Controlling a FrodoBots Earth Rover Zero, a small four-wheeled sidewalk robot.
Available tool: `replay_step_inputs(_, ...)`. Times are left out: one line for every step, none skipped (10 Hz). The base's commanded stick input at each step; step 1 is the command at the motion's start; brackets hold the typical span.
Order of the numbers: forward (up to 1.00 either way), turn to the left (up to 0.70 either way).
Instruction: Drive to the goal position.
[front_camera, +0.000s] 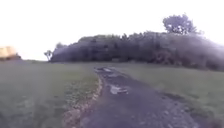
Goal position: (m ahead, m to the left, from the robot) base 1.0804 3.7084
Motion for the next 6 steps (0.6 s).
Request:
replay_step_inputs(0.0,0.0)
replay_step_inputs(0.0,0.0)
replay_step_inputs(0.0,-0.2)
replay_step_inputs(0.0,-0.7)
replay_step_inputs(0.0,-0.7)
replay_step_inputs(0.0,-0.7)
